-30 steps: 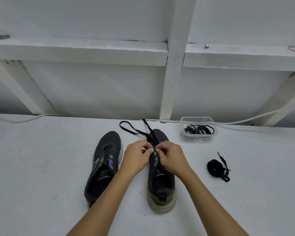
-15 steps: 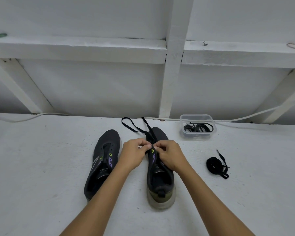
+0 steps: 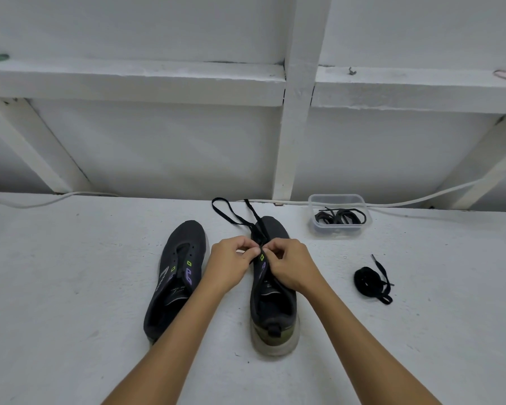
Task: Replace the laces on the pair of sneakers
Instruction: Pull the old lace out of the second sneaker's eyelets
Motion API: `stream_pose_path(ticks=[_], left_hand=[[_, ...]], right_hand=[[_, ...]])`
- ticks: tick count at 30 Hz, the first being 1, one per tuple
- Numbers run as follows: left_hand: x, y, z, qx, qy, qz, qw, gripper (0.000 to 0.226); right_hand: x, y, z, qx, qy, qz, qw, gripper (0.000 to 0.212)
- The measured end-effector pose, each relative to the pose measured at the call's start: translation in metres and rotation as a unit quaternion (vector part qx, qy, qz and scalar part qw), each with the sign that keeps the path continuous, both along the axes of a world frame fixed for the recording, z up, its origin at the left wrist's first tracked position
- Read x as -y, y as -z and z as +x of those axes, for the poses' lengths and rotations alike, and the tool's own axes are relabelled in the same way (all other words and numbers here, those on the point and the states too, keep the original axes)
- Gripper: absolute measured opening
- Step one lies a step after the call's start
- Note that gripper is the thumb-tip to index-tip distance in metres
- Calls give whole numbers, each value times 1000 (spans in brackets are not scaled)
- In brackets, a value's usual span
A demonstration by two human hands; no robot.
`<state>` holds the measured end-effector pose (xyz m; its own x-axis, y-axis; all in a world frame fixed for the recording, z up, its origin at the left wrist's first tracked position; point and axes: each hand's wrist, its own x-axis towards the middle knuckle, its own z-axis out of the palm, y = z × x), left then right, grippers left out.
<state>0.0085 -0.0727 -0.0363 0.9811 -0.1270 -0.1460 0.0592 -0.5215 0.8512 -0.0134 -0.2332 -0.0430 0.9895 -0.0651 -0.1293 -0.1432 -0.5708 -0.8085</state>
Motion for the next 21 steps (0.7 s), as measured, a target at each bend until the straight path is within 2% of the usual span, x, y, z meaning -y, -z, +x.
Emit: stream_pose_path(ticks=[6,10,14,17,19,21], left_hand=[[-4,-6,7,-7,38,57,998,9],[-7,-3,6,11,-22,59,998,13],[-7,4,1,33,15,144,989,13],[-5,6,-5,58,25,174,983,15],[-2,4,-13,90,1,176,980,13],[3,3,-23,85,-3,161,983,21]], right_hand=[[-1,3,-1,-6,20,31,999,12],[7,10,-10,17,53,103,993,10],[13,16,-21,52,150,161,974,13],[19,22,-29,62,207,117,969,16],[22,24,-32,38,209,87,973,15],[23,26,-34,18,212,98,972,12]])
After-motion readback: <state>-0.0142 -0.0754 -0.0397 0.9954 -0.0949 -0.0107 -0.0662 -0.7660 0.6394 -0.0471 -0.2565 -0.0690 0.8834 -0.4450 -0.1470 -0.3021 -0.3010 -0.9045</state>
